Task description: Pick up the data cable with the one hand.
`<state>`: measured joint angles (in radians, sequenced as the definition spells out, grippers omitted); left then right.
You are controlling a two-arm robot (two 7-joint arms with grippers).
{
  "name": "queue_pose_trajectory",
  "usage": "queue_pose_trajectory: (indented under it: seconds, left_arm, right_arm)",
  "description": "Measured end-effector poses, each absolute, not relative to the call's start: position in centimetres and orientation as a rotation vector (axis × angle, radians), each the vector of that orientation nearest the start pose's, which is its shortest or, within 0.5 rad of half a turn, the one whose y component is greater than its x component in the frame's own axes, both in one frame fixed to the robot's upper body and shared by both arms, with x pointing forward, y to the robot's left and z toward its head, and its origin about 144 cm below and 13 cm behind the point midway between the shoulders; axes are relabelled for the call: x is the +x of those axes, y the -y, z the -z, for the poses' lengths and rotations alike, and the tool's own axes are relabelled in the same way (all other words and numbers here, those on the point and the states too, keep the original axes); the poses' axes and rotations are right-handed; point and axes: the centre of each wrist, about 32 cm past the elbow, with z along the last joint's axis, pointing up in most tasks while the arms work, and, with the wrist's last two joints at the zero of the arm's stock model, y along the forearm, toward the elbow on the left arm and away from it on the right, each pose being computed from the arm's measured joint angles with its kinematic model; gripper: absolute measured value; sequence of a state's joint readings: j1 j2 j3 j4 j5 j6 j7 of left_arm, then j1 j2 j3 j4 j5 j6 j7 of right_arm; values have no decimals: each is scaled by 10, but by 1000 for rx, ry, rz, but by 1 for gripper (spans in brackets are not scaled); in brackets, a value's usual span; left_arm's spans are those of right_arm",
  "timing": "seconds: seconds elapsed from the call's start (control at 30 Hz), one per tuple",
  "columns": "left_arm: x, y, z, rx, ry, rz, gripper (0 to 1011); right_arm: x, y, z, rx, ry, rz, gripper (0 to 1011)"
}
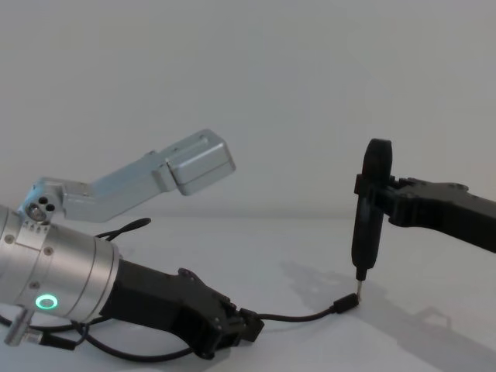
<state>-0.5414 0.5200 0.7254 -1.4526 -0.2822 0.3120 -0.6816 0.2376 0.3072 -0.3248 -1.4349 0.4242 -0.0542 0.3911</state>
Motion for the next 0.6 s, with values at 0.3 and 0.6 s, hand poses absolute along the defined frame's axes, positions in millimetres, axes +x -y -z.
queue_pose_trajectory:
  seconds: [0.3, 0.6]
  left_arm:
    - [546, -209, -1222, 524, 64, -414, 50]
    - [546, -209, -1222, 524, 64, -414, 50]
  right_arm:
    - [514, 232, -1166, 86, 6, 916, 275]
    - [514, 232, -1166, 85, 8, 915, 275]
